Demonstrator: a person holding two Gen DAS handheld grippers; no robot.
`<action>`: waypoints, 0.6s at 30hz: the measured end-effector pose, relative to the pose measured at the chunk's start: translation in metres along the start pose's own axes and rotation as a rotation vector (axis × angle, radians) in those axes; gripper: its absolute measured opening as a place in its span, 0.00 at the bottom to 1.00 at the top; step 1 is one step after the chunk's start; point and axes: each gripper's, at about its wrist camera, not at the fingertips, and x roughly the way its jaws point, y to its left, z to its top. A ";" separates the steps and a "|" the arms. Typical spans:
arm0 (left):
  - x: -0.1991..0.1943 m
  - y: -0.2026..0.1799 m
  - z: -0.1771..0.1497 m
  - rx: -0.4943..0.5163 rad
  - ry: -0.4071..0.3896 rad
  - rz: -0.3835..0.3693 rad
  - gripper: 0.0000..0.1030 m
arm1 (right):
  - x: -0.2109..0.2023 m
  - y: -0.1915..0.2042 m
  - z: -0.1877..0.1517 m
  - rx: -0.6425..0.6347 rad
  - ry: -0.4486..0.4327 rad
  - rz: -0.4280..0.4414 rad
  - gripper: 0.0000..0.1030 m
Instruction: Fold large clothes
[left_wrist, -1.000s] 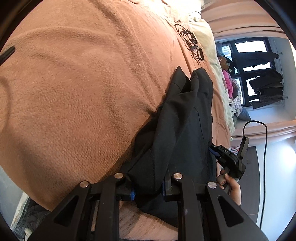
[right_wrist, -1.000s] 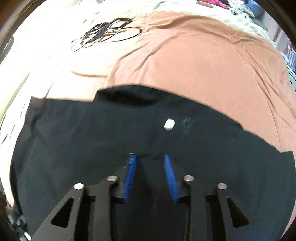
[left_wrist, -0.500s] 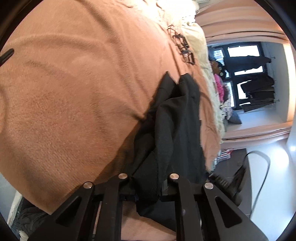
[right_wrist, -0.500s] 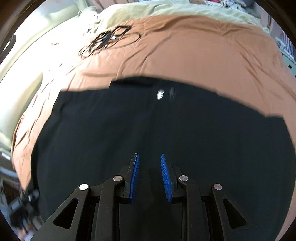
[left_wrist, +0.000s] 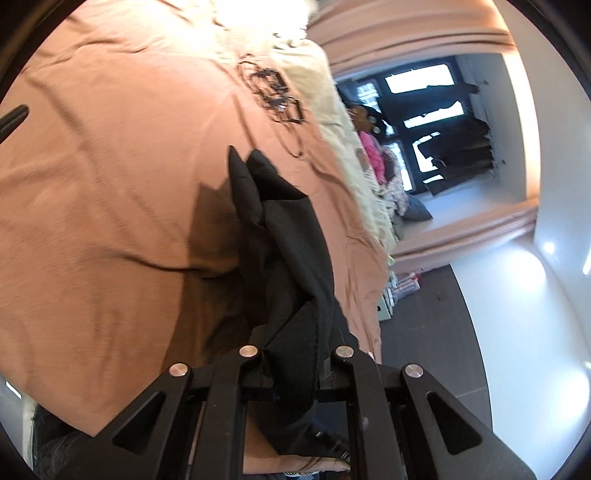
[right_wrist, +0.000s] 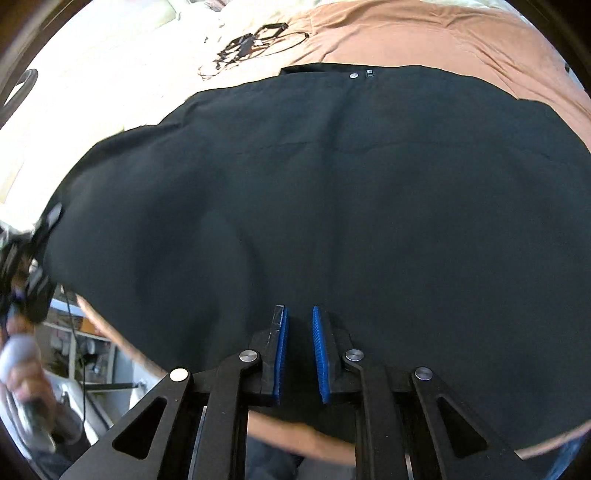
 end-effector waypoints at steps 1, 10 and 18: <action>0.001 -0.010 -0.001 0.018 0.004 -0.008 0.12 | -0.004 0.002 -0.006 0.002 -0.006 0.004 0.15; 0.014 -0.077 -0.018 0.142 0.051 -0.044 0.12 | -0.002 -0.014 -0.041 0.079 -0.064 0.041 0.15; 0.034 -0.136 -0.043 0.251 0.107 -0.062 0.12 | -0.009 -0.025 -0.049 0.103 -0.107 0.105 0.15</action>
